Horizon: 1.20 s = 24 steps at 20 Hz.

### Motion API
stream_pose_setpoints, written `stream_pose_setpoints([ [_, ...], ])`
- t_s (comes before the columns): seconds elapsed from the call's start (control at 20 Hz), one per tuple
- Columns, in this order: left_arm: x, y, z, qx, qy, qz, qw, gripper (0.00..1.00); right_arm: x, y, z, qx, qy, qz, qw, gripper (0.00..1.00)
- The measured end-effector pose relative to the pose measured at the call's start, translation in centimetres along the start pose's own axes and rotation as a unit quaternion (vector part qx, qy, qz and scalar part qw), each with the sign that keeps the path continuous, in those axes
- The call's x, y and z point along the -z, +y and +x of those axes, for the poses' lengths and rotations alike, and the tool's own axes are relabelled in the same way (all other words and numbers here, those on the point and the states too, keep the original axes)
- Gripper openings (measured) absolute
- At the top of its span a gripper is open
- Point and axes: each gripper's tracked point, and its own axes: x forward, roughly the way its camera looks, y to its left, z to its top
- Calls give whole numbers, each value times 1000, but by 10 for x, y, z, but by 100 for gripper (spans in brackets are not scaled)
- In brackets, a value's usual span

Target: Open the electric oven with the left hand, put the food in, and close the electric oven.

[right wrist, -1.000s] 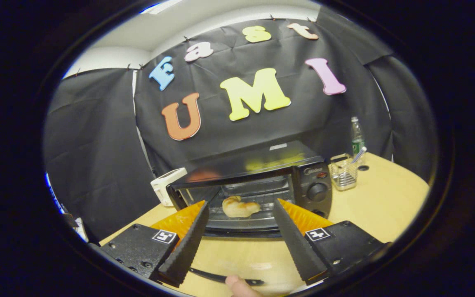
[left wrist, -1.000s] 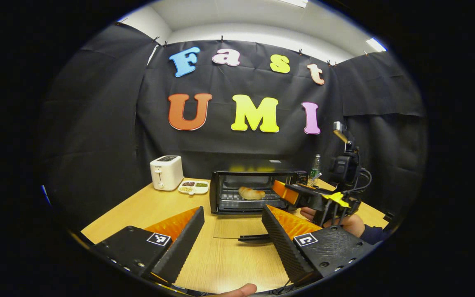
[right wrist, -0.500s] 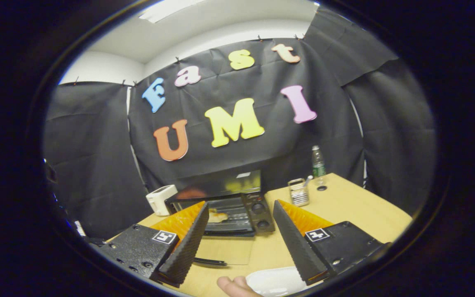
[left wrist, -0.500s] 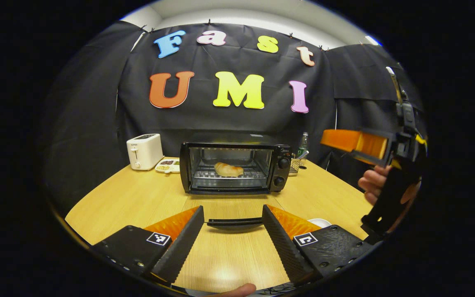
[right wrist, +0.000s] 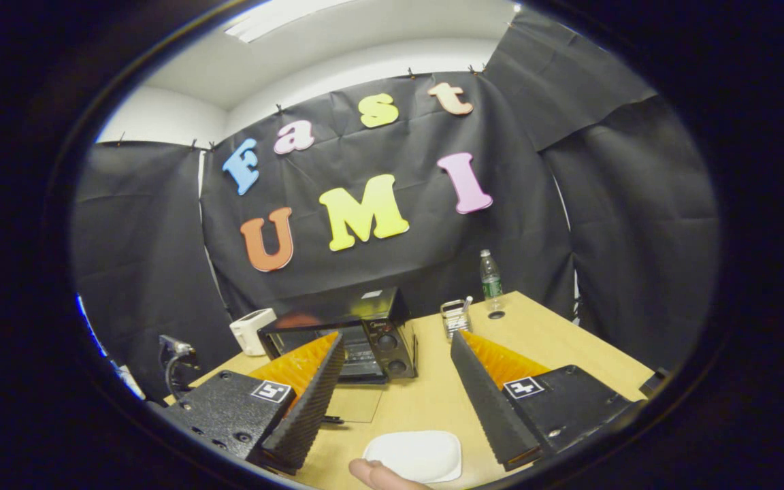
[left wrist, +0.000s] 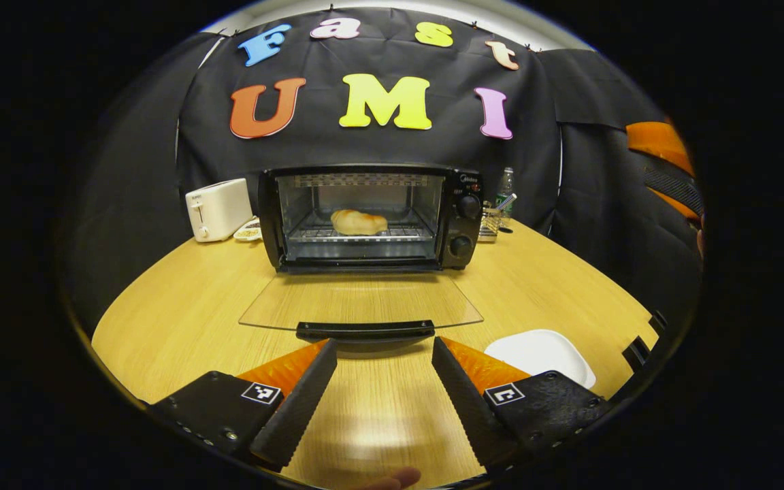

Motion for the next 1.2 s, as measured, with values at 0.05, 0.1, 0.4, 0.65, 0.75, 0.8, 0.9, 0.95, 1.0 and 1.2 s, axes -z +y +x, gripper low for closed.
stream_pose_setpoints([
  [0.05, 6, 0, 4, -1, 9, -2, 1000, 93, 1, 0, -2, -2, 1, -5, 1000, 92],
  [0.1, 9, -1, 6, -1, 13, -3, 1000, 93, 3, -1, -2, -4, 1, -9, 1000, 93],
  [0.4, 24, 1, 33, 1, 41, -11, 999, 93, 9, -2, 0, -12, 8, -11, 1000, 93],
  [0.65, 28, 5, 45, -5, 55, -18, 998, 93, 11, -4, 3, -11, 11, -6, 1000, 93],
  [0.75, 26, 6, 46, -8, 57, -14, 998, 93, 11, -6, 4, -11, 14, -6, 1000, 93],
  [0.8, 30, 6, 46, -8, 63, -13, 998, 93, 11, -6, 6, -11, 15, -7, 1000, 93],
  [0.9, 28, 6, 45, -7, 64, -17, 998, 93, 10, -3, 7, -14, 17, -8, 1000, 93],
  [0.95, 27, 6, 44, -6, 66, -23, 998, 93, 8, -2, 7, -17, 17, -10, 1000, 98],
  [1.0, 23, 7, 43, -7, 63, -29, 998, 93, 8, -1, 7, -18, 16, -12, 1000, 98],
  [1.2, 12, 10, 40, -8, 53, -45, 998, 93, 7, 1, 6, -23, 16, -18, 999, 93],
])
